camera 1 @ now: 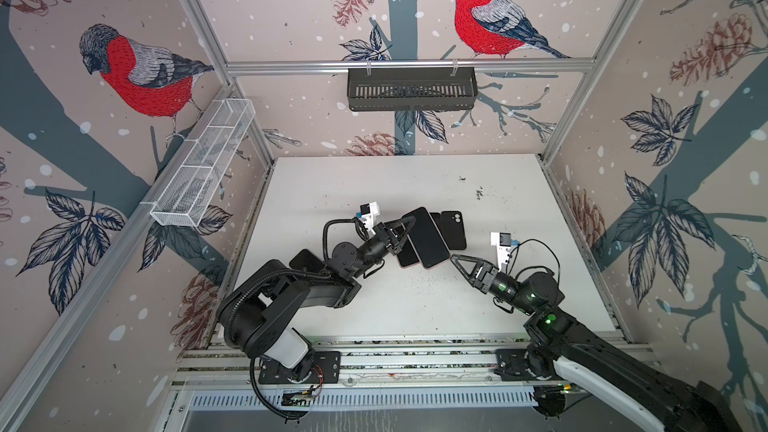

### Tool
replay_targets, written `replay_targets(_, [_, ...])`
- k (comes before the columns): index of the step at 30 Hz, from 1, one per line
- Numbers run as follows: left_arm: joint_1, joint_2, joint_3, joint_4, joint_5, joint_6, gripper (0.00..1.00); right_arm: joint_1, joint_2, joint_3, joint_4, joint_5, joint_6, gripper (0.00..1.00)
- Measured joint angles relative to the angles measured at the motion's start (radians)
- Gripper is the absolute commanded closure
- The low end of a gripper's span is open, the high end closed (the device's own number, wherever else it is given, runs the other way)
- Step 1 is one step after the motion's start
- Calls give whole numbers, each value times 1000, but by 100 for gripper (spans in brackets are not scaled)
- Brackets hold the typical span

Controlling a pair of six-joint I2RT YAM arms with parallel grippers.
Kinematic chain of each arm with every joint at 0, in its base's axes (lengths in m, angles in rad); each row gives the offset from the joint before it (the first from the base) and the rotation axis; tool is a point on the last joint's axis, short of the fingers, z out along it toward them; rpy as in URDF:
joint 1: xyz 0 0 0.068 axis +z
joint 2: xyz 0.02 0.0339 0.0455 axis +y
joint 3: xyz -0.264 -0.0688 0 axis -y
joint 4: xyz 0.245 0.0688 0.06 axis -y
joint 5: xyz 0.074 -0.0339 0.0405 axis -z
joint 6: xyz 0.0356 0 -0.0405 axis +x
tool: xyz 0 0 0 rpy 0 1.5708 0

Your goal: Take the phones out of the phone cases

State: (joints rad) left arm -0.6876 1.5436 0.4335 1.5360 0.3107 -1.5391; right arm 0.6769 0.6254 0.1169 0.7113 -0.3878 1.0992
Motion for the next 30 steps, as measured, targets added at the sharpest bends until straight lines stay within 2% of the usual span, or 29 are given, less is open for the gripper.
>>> replay_targets(30, [-18,37,22,-1,-18,2,100,-3,21,-50,64,-3,4,44])
